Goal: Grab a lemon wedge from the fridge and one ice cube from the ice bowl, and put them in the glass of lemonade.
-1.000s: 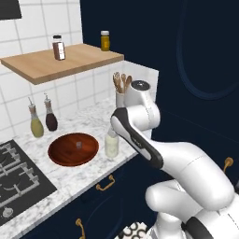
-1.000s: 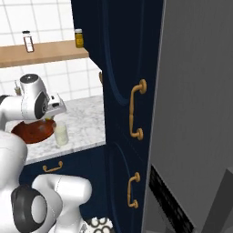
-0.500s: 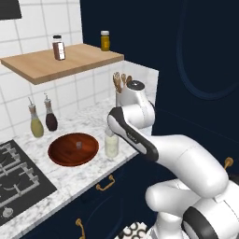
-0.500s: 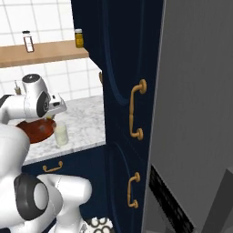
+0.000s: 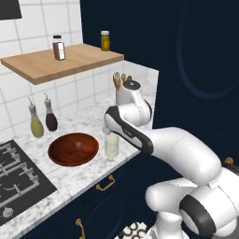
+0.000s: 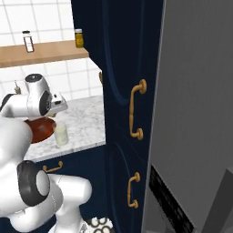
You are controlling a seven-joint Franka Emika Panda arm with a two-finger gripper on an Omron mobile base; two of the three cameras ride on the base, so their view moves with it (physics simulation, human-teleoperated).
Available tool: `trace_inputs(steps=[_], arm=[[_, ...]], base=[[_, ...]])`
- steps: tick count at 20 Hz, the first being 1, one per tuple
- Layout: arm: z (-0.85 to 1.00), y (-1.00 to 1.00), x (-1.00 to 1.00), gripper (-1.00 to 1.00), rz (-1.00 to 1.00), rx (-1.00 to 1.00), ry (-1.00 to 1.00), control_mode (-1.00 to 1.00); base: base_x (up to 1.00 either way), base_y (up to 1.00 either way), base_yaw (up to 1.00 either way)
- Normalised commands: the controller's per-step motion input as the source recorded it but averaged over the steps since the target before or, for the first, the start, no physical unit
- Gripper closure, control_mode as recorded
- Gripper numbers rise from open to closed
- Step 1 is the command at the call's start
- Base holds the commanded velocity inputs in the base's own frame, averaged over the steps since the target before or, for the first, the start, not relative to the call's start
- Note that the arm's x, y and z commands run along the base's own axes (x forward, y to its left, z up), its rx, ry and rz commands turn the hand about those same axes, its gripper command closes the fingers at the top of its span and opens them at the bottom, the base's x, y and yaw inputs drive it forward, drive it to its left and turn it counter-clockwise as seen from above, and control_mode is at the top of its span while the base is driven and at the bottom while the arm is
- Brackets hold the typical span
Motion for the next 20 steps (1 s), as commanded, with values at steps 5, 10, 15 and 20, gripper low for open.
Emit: trace_inputs(steps=[5,10,15,20], arm=[[-0.3,-0.24,0.1,1.0,0.0,0.0,0.04,-1.0],[-0.04,-0.28,0.0,1.0,-0.01,0.0,0.0,-1.0],[0.0,-0.12,0.07,1.0,-0.01,0.0,0.01,-1.0],[0.0,0.02,0.33,1.0,0.0,0.0,0.17,-1.0]], base=[[0.0,0.0,0.0],[0.0,0.0,0.0],[0.0,0.0,0.0],[0.0,0.0,0.0]])
